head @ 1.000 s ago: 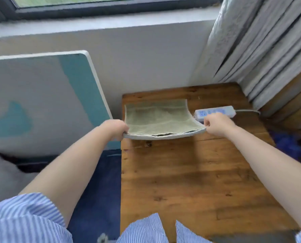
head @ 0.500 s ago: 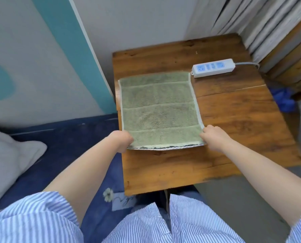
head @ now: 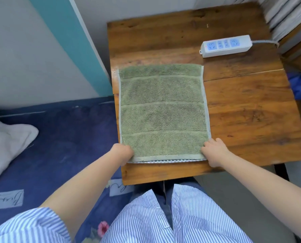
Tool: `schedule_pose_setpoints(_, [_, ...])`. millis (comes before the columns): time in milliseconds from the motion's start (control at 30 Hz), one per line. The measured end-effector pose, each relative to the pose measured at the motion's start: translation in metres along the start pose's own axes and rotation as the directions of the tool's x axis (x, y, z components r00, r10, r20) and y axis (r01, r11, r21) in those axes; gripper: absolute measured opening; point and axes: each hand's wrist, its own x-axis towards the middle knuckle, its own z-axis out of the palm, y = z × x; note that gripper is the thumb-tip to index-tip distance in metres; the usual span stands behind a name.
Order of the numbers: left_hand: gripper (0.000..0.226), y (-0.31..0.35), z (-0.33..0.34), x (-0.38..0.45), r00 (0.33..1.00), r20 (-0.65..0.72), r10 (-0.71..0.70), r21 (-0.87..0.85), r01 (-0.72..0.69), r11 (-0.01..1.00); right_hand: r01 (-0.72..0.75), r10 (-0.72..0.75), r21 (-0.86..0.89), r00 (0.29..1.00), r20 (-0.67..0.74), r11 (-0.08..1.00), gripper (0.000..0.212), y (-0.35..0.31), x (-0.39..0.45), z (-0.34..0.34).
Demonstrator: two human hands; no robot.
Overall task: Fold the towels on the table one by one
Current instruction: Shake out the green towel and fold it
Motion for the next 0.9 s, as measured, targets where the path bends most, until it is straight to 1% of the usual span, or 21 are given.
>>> schedule_pose_setpoints(67, [0.021,-0.003,-0.014,0.004,0.992,0.126,0.030,0.011,-0.031,0.999,0.025,-0.024,-0.010,0.993,0.118,1.000,0.029,0.002,0.009,-0.017])
schedule_pose_setpoints(100, [0.012,-0.005,-0.024,0.007,0.988,0.151,0.034,-0.006,-0.034,0.999,0.029,-0.030,0.013,0.991,0.128,1.000,0.028,0.005,0.015,-0.027])
schedule_pose_setpoints(133, [0.007,-0.009,-0.034,0.009,0.992,0.126,0.024,-0.040,-0.019,0.999,0.025,-0.029,0.050,0.996,0.083,0.998,0.027,0.008,0.021,-0.039])
schedule_pose_setpoints(167, [0.012,-0.013,-0.046,0.012,0.998,0.066,-0.005,-0.083,0.011,0.997,0.023,-0.022,0.087,1.000,-0.018,0.996,0.027,0.012,0.028,-0.051])
schedule_pose_setpoints(200, [0.019,-0.018,-0.058,0.016,0.999,-0.020,-0.046,-0.130,0.043,0.991,0.025,-0.007,0.123,0.989,-0.149,0.992,0.026,0.017,0.035,-0.063])
schedule_pose_setpoints(233, [0.026,-0.024,-0.070,0.019,0.988,-0.127,-0.091,-0.189,0.066,0.980,0.034,0.010,0.157,0.962,-0.271,0.987,0.026,0.020,0.043,-0.074])
schedule_pose_setpoints(267, [0.030,-0.030,-0.083,0.026,0.962,-0.232,-0.144,-0.259,0.082,0.962,0.047,0.028,0.195,0.931,-0.365,0.980,0.026,0.024,0.051,-0.084])
schedule_pose_setpoints(333, [0.029,-0.042,-0.105,0.041,0.876,-0.392,-0.279,-0.421,0.099,0.902,0.087,0.063,0.281,0.871,-0.486,0.956,0.028,0.031,0.073,-0.105])
schedule_pose_setpoints(400, [0.025,-0.050,-0.125,0.057,0.776,-0.462,-0.429,-0.573,0.108,0.812,0.125,0.097,0.354,0.831,-0.547,0.927,0.033,0.036,0.096,-0.123])
schedule_pose_setpoints(433, [0.025,-0.054,-0.132,0.066,0.726,-0.492,-0.480,-0.618,0.097,0.780,0.143,0.112,0.385,0.815,-0.569,0.912,0.037,0.038,0.107,-0.129])
schedule_pose_setpoints(467, [0.026,-0.057,-0.137,0.074,0.684,-0.528,-0.504,-0.635,0.076,0.769,0.162,0.116,0.403,0.804,-0.583,0.901,0.042,0.041,0.118,-0.136])
schedule_pose_setpoints(533, [0.034,-0.065,-0.143,0.090,0.629,-0.584,-0.513,-0.648,0.021,0.761,0.186,0.119,0.423,0.793,-0.597,0.887,0.051,0.044,0.138,-0.148])
schedule_pose_setpoints(567, [0.039,-0.070,-0.146,0.099,0.616,-0.600,-0.511,-0.651,-0.005,0.759,0.192,0.120,0.424,0.786,-0.607,0.885,0.053,0.047,0.149,-0.153])
schedule_pose_setpoints(633, [0.045,-0.078,-0.149,0.115,0.620,-0.625,-0.474,-0.627,-0.037,0.778,0.199,0.116,0.416,0.776,-0.620,0.887,0.053,0.048,0.168,-0.158])
schedule_pose_setpoints(700, [0.045,-0.087,-0.147,0.125,0.607,-0.674,-0.420,-0.561,-0.052,0.826,0.202,0.098,0.389,0.773,-0.626,0.899,0.053,0.049,0.181,-0.161])
schedule_pose_setpoints(767, [0.045,-0.099,-0.145,0.135,0.603,-0.695,-0.392,-0.524,-0.050,0.850,0.199,0.086,0.380,0.784,-0.615,0.903,0.053,0.052,0.195,-0.163])
schedule_pose_setpoints(833, [0.046,-0.110,-0.139,0.141,0.619,-0.692,-0.371,-0.501,-0.041,0.864,0.189,0.082,0.371,0.793,-0.604,0.909,0.053,0.061,0.200,-0.159])
schedule_pose_setpoints(900, [0.048,-0.123,-0.132,0.145,0.626,-0.687,-0.368,-0.496,-0.034,0.868,0.163,0.109,0.382,0.793,-0.599,0.910,0.053,0.075,0.201,-0.151])
